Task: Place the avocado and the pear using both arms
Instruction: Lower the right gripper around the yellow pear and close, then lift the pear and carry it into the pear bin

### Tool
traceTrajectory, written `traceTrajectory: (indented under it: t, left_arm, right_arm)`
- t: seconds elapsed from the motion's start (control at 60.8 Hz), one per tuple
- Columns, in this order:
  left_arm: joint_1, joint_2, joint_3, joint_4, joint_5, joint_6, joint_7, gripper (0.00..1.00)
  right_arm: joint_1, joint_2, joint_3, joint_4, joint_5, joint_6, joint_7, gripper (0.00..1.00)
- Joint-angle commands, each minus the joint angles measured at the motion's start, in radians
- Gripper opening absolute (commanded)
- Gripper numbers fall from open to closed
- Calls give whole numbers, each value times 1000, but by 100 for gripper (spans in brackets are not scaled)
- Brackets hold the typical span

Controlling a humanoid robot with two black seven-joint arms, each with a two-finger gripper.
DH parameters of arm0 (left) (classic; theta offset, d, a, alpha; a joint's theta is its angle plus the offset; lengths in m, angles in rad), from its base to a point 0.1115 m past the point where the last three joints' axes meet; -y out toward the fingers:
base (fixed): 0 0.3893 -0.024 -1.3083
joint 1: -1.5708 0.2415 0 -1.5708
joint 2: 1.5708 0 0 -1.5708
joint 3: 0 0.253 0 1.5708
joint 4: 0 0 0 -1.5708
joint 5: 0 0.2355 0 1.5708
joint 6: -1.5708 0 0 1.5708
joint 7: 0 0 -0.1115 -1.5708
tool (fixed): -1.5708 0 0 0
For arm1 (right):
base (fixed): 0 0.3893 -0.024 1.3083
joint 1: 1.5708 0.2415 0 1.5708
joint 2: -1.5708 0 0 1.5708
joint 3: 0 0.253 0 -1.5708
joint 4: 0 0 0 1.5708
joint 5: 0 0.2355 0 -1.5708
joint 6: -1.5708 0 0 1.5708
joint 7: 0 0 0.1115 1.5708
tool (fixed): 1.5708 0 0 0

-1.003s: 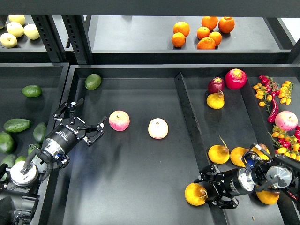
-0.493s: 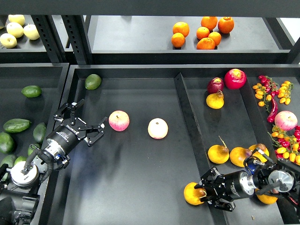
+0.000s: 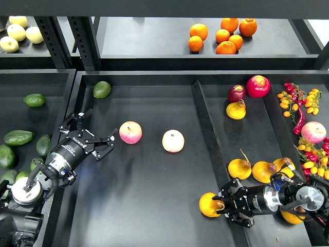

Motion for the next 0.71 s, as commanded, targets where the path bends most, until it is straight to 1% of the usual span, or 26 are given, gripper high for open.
traceTrajectory:
  t: [0.0, 0.214, 0.362, 0.378, 0.395, 0.575, 0.69]
  left_arm:
    - [0, 0, 0, 4, 0, 0, 0, 99]
    - [0, 0, 2, 4, 0, 0, 0, 99]
    - [0, 0, 2, 5, 0, 0, 0, 99]
    - [0, 0, 0, 5, 0, 0, 0, 99]
    - [0, 0, 0, 7, 0, 0, 0, 99]
    - [0, 0, 2, 7, 0, 0, 0, 99]
    - [0, 0, 2, 12, 0, 0, 0, 99]
  right_arm:
    - [32, -1, -1, 8, 47, 0, 0, 4]
    - [83, -35, -3, 31, 113, 0, 0, 4]
    - [103, -110, -15, 59, 153, 0, 0, 4]
    - [103, -122, -15, 62, 159, 0, 0, 4]
    - [105, -159, -20, 70, 178, 0, 0, 4]
    - [101, -263, -46, 102, 227, 0, 0, 5]
    - [91, -303, -72, 107, 239, 0, 0, 5]
